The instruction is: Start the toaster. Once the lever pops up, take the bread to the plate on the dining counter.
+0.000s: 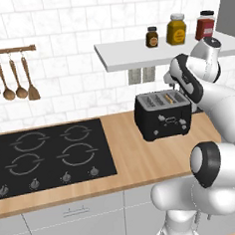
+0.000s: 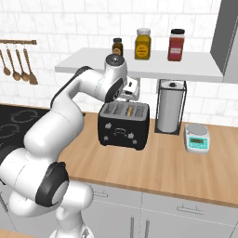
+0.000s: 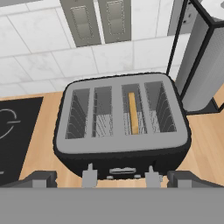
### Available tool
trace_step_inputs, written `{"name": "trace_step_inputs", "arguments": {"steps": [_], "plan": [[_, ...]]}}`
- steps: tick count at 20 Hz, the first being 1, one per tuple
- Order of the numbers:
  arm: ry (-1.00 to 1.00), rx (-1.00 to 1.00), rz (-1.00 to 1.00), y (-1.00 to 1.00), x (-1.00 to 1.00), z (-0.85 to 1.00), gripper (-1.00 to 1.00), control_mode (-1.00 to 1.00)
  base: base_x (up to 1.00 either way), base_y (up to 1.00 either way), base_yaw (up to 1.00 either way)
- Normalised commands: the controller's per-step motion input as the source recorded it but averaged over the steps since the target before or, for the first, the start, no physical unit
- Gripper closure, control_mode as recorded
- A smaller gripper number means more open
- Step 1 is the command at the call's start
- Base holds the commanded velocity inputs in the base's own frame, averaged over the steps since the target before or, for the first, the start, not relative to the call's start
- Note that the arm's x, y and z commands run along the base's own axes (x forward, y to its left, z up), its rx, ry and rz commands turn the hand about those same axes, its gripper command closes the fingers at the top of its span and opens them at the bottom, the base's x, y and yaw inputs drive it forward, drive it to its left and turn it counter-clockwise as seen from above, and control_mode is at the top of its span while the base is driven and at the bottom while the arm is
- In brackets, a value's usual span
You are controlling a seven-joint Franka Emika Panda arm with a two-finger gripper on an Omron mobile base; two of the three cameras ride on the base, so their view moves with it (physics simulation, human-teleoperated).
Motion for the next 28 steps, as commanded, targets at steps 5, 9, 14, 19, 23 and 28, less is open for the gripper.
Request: {"name": "trace_step_inputs", "arguments": {"steps": [5, 9, 14, 19, 23, 28], "plan": [[0.0, 0.0, 0.0, 0.0, 0.0, 0.0, -1.0, -1.0, 0.0, 0.0, 0.0], [0.0, 0.0, 0.0, 0.0, 0.0, 0.0, -1.0, -1.0, 0.0, 0.0, 0.0], [0.0, 0.0, 0.0, 0.0, 0.0, 0.0, -1.0, -1.0, 0.0, 0.0, 0.0], [0.0, 0.0, 0.0, 0.0, 0.0, 0.0, -1.0, -1.0, 0.0, 0.0, 0.0], [0.0, 0.0, 0.0, 0.0, 0.0, 0.0, -1.0, -1.0, 0.0, 0.0, 0.0], [0.0, 0.0, 0.0, 0.0, 0.0, 0.0, -1.0, -1.0, 0.0, 0.0, 0.0]]}}
